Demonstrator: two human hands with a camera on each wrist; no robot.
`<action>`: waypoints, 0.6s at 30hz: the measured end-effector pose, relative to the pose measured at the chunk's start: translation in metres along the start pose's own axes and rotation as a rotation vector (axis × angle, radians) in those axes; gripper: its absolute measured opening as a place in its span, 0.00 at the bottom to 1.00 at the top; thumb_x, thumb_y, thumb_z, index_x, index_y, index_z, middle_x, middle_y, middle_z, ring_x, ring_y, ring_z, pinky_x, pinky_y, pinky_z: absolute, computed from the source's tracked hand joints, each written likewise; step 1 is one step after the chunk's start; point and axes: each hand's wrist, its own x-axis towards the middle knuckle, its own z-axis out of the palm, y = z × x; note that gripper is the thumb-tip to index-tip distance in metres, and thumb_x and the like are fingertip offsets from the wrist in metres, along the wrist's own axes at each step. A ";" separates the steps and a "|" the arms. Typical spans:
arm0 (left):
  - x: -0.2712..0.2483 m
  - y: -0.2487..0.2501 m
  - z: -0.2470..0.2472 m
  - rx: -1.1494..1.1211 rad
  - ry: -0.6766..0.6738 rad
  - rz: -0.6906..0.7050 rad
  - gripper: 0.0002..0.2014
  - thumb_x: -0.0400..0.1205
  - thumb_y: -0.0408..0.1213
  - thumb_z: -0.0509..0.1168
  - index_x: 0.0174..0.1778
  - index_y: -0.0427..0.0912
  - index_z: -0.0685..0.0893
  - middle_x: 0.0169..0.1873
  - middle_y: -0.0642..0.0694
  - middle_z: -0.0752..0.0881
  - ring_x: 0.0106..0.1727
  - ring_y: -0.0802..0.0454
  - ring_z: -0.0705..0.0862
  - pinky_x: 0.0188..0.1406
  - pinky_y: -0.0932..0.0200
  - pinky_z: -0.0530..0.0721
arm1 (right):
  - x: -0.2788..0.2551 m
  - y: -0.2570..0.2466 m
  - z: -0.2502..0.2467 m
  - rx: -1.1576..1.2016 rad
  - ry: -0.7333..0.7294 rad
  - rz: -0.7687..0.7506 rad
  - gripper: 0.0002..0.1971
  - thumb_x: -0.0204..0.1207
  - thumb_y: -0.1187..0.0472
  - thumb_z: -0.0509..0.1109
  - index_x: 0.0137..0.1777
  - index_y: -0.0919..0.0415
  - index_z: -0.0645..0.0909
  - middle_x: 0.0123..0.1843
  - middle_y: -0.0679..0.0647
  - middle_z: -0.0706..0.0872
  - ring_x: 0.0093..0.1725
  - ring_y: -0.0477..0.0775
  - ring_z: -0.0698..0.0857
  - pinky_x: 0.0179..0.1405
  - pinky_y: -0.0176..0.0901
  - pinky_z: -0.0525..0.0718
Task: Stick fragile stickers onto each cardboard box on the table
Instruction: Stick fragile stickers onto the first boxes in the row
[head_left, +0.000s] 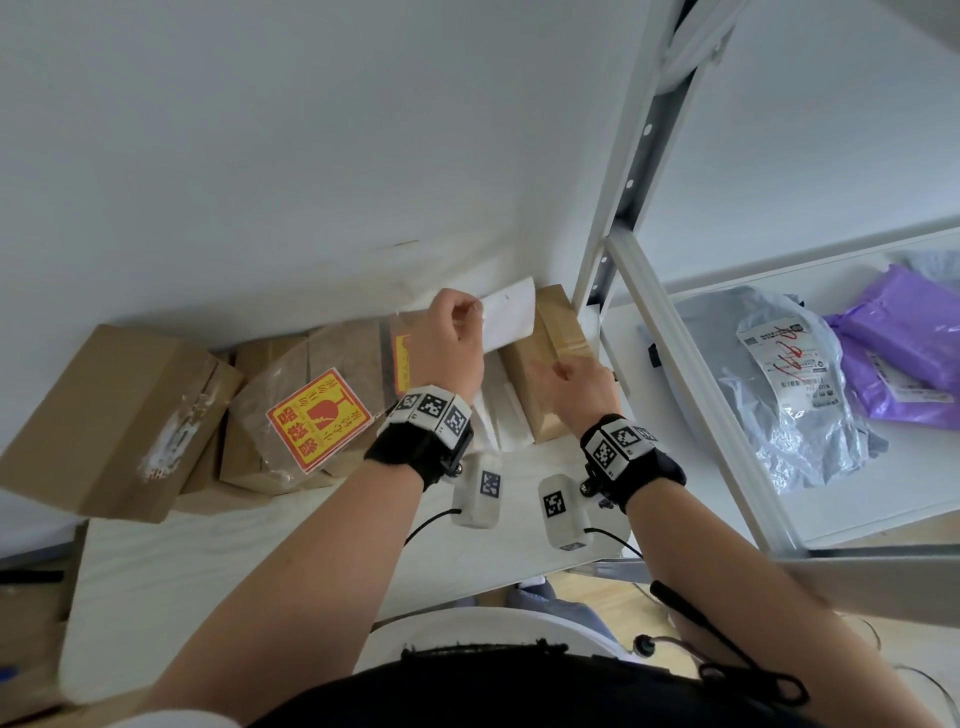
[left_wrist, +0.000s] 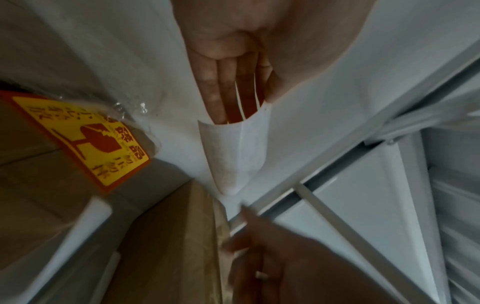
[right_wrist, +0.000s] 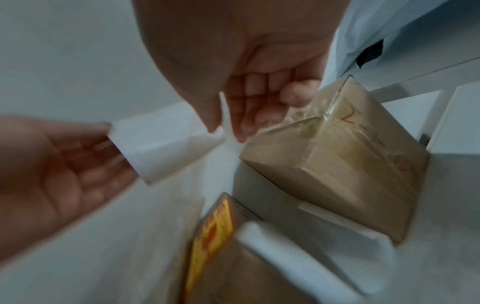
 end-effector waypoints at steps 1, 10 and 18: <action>-0.003 -0.001 0.004 0.021 -0.023 0.014 0.04 0.85 0.36 0.64 0.49 0.42 0.83 0.42 0.54 0.86 0.46 0.55 0.85 0.47 0.59 0.83 | 0.001 -0.003 -0.003 0.089 0.003 -0.015 0.24 0.78 0.43 0.63 0.31 0.63 0.77 0.27 0.54 0.80 0.27 0.52 0.77 0.33 0.46 0.80; -0.019 -0.007 0.029 0.090 -0.358 0.190 0.10 0.82 0.38 0.69 0.59 0.44 0.86 0.55 0.50 0.88 0.57 0.53 0.85 0.60 0.49 0.84 | 0.001 -0.025 -0.019 0.602 -0.073 -0.094 0.13 0.85 0.51 0.64 0.47 0.58 0.84 0.34 0.51 0.88 0.31 0.51 0.84 0.27 0.39 0.79; -0.014 -0.012 0.036 0.097 -0.383 0.095 0.21 0.73 0.46 0.78 0.62 0.53 0.85 0.57 0.59 0.85 0.53 0.62 0.82 0.51 0.72 0.77 | 0.019 -0.004 -0.024 0.459 0.060 -0.021 0.10 0.84 0.65 0.62 0.46 0.57 0.84 0.38 0.51 0.89 0.32 0.45 0.85 0.29 0.37 0.81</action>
